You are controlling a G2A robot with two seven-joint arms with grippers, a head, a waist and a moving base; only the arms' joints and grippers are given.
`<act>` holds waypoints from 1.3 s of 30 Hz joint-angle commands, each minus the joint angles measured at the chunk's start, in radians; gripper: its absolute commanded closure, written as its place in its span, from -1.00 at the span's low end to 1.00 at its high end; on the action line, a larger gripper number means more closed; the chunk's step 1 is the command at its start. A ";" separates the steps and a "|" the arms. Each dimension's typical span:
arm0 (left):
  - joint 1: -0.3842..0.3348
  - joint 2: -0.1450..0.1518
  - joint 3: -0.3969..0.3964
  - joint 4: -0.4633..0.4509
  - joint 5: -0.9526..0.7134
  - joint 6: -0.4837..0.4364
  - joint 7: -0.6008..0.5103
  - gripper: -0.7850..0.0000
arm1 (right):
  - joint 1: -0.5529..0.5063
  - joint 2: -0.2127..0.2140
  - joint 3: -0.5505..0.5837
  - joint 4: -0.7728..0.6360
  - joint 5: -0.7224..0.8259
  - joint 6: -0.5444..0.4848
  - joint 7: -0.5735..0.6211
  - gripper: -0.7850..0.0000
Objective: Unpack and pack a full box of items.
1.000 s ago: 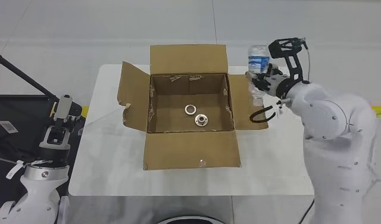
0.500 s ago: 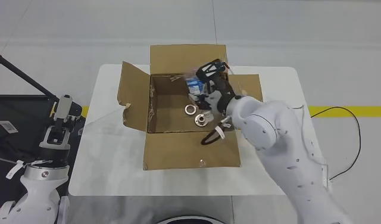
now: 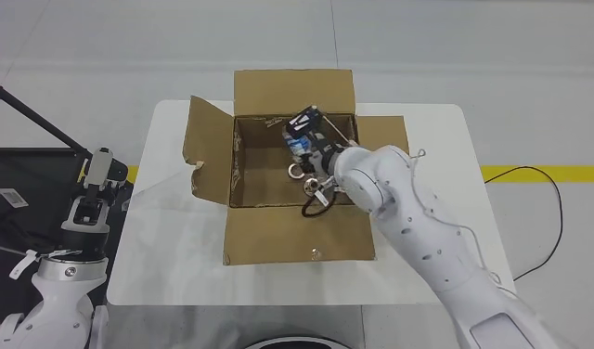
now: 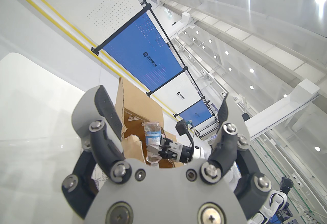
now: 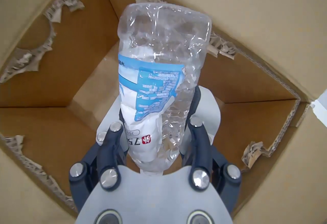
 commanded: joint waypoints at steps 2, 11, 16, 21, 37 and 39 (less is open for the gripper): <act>0.000 0.000 0.000 0.000 0.000 0.000 0.000 -1.00 | 0.003 -0.002 -0.013 0.034 -0.039 -0.005 0.004 1.00; 0.000 0.000 0.000 0.000 0.000 0.000 0.000 -1.00 | 0.024 -0.021 -0.051 0.147 -0.098 0.000 0.003 1.00; 0.000 0.000 0.000 0.000 0.000 0.000 0.000 -1.00 | 0.037 -0.033 -0.069 0.186 -0.116 -0.010 0.015 0.75; 0.000 0.000 0.000 0.000 0.000 0.000 0.000 -1.00 | 0.044 -0.042 -0.073 0.206 -0.122 -0.014 0.011 0.47; 0.000 0.000 0.000 0.000 0.000 0.000 0.000 -1.00 | -0.020 -0.030 -0.010 0.092 -0.177 -0.048 0.054 -1.00; 0.000 0.000 0.000 0.000 0.000 0.000 0.000 -1.00 | -0.039 -0.024 0.013 0.053 -0.170 -0.055 0.056 -1.00</act>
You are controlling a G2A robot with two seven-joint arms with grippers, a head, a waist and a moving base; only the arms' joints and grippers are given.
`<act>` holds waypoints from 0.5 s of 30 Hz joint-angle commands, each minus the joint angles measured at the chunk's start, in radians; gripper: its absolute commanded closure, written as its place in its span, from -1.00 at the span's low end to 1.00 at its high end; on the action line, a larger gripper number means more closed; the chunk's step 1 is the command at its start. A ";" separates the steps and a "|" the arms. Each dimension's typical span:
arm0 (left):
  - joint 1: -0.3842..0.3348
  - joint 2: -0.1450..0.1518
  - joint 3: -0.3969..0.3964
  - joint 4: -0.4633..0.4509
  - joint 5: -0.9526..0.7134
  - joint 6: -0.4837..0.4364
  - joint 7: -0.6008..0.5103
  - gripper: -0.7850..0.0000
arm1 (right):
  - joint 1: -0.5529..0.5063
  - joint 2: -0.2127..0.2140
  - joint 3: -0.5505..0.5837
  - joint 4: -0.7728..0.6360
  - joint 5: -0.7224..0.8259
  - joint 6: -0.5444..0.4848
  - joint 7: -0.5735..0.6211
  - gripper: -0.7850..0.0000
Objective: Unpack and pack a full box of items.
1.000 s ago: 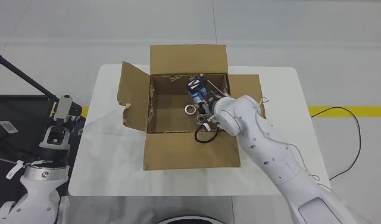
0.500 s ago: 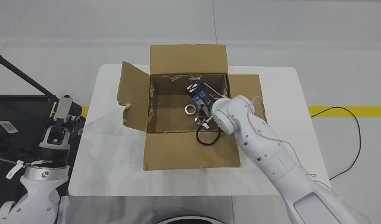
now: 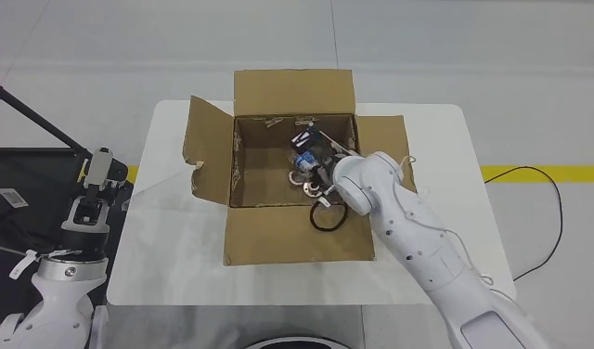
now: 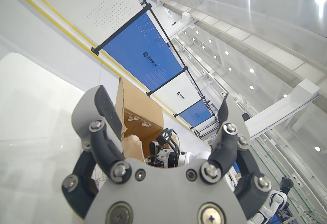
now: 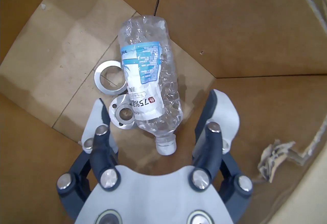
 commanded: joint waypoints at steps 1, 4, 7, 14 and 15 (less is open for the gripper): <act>0.000 0.000 0.000 0.000 0.000 0.000 0.000 -1.00 | -0.017 0.006 0.026 -0.040 0.013 -0.008 0.005 -1.00; 0.000 0.000 0.000 0.000 0.000 0.000 0.000 -1.00 | -0.052 0.017 0.088 -0.130 0.053 -0.013 0.016 -1.00; -0.002 0.000 0.000 0.003 0.002 0.002 0.000 -1.00 | -0.096 0.030 0.170 -0.244 0.112 0.003 0.022 -1.00; -0.029 0.002 0.011 0.046 0.068 0.047 -0.029 -1.00 | -0.196 0.053 0.384 -0.471 0.323 0.050 0.050 -1.00; -0.036 0.003 0.017 0.051 0.074 0.050 -0.038 -1.00 | -0.209 0.057 0.416 -0.497 0.352 0.056 0.054 -1.00</act>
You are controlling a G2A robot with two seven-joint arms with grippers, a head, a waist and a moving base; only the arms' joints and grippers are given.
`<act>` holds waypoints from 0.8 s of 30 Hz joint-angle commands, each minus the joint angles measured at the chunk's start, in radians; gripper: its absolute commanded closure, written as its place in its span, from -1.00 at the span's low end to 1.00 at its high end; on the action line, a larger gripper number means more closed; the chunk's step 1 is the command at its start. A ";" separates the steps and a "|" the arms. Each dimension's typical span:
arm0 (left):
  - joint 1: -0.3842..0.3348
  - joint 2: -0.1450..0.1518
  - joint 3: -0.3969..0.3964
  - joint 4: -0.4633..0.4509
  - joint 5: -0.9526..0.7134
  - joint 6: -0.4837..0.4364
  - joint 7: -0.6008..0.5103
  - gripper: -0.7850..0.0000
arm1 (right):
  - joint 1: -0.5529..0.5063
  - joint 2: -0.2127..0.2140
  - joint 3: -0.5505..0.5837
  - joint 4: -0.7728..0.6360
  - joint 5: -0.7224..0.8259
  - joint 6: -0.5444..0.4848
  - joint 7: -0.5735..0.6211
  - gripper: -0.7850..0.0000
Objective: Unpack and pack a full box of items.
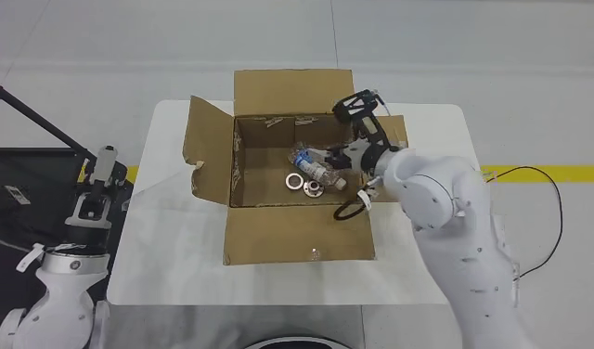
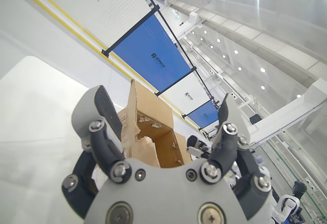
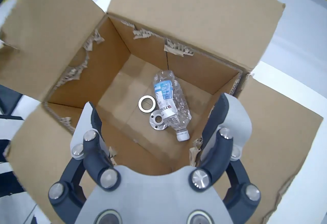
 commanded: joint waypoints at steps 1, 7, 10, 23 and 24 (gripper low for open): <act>-0.013 0.001 0.014 0.011 0.011 0.006 -0.019 -1.00 | -0.025 0.006 0.061 -0.047 0.063 0.006 0.011 -1.00; -0.059 0.004 0.078 0.049 0.050 0.025 -0.072 -1.00 | -0.109 0.029 0.250 -0.153 0.274 -0.057 0.081 -1.00; -0.084 0.007 0.112 0.067 0.075 0.040 -0.111 -1.00 | -0.115 0.031 0.260 -0.157 0.281 -0.063 0.086 -1.00; -0.186 0.012 0.241 0.121 0.156 0.083 -0.180 -1.00 | -0.115 0.031 0.260 -0.157 0.281 -0.063 0.086 -1.00; -0.189 0.012 0.249 0.120 0.162 0.086 -0.180 -1.00 | -0.127 0.031 0.266 -0.147 0.296 -0.058 0.063 -1.00</act>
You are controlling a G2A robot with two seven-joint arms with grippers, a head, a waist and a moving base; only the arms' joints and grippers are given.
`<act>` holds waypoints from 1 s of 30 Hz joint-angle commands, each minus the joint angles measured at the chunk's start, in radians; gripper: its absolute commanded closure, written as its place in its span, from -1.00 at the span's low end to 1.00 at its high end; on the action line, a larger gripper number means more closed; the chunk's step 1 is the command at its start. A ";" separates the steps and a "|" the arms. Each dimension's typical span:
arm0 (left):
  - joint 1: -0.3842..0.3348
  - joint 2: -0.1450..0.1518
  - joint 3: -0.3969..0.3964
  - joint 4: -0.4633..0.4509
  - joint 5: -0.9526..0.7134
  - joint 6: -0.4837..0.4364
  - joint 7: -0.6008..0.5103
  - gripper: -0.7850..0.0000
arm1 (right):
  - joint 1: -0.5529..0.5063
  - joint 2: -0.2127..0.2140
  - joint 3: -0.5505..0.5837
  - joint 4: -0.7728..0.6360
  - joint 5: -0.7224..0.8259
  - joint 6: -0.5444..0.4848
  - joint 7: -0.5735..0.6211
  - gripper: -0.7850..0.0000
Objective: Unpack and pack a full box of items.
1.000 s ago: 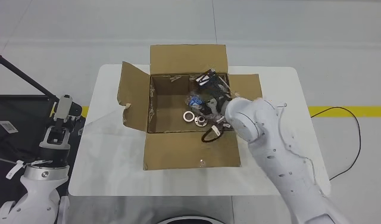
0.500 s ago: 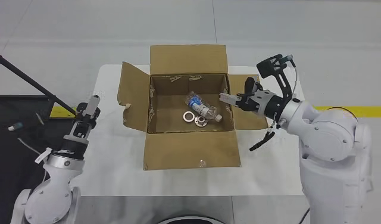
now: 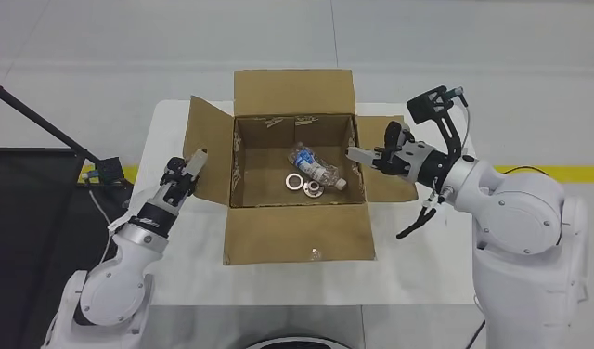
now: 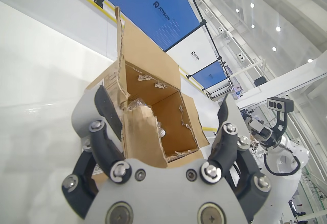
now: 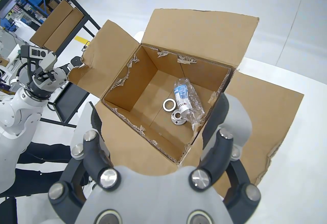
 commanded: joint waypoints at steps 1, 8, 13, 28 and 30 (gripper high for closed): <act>-0.004 0.000 0.015 -0.002 0.011 0.005 0.000 -1.00 | -0.018 0.002 0.018 0.018 0.033 0.002 -0.029 -1.00; -0.032 -0.001 0.090 -0.010 0.046 0.022 -0.003 -1.00 | -0.032 0.026 0.149 0.124 0.217 -0.051 0.055 -1.00; -0.057 -0.003 0.149 -0.002 0.070 0.044 -0.004 -1.00 | -0.017 0.045 0.218 0.246 0.356 -0.076 0.143 -1.00; -0.147 -0.007 0.264 0.087 0.103 0.112 -0.040 -1.00 | 0.096 0.090 0.200 0.629 0.310 -0.015 0.177 -1.00; -0.156 -0.008 0.273 0.096 0.107 0.119 -0.045 -1.00 | 0.111 0.094 0.178 0.661 0.295 -0.020 0.189 -1.00</act>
